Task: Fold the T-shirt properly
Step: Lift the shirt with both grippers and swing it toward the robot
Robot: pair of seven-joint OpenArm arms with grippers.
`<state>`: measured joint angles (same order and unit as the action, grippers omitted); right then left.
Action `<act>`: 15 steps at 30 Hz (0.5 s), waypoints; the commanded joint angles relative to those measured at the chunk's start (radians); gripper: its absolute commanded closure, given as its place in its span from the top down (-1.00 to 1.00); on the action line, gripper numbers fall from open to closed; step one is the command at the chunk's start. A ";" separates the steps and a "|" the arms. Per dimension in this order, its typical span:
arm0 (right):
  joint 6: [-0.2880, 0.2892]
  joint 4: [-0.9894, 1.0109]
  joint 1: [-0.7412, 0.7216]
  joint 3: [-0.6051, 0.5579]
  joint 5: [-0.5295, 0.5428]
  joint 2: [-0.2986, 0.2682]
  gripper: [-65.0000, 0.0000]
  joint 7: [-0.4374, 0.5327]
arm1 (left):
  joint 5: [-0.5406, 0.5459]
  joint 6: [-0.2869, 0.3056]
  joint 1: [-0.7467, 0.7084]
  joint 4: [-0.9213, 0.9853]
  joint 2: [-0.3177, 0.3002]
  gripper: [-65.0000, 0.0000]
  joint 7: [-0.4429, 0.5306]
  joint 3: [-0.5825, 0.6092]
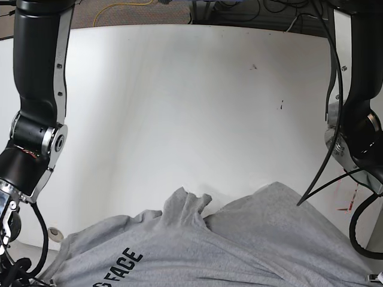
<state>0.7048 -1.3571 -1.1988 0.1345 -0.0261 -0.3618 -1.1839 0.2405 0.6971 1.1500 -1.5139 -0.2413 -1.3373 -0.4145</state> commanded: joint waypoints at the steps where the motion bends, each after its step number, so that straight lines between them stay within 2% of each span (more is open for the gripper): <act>1: -0.007 -0.012 -0.085 -0.019 -0.004 -0.013 -0.92 0.023 | 0.010 0.001 0.066 0.013 -0.014 -1.00 0.045 0.004; 8: -0.007 -0.012 -0.161 -0.062 -0.004 -0.036 -0.92 0.017 | 0.010 0.001 0.124 0.057 -0.043 -1.00 0.052 0.004; 12: -0.007 -0.012 -0.172 -0.066 -0.004 -0.036 -0.92 0.015 | 0.010 0.001 0.141 0.060 -0.045 -1.00 0.052 0.004; 15: -0.007 -0.014 -0.166 -0.065 -0.004 -0.058 -0.92 0.015 | 0.012 0.001 0.140 0.054 -0.066 -1.00 0.049 0.002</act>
<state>0.7055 -1.3602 -1.3327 0.0669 -0.0216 -0.3973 -1.1828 0.2378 0.6971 1.2530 -1.4490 -0.2916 -1.3155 -0.4160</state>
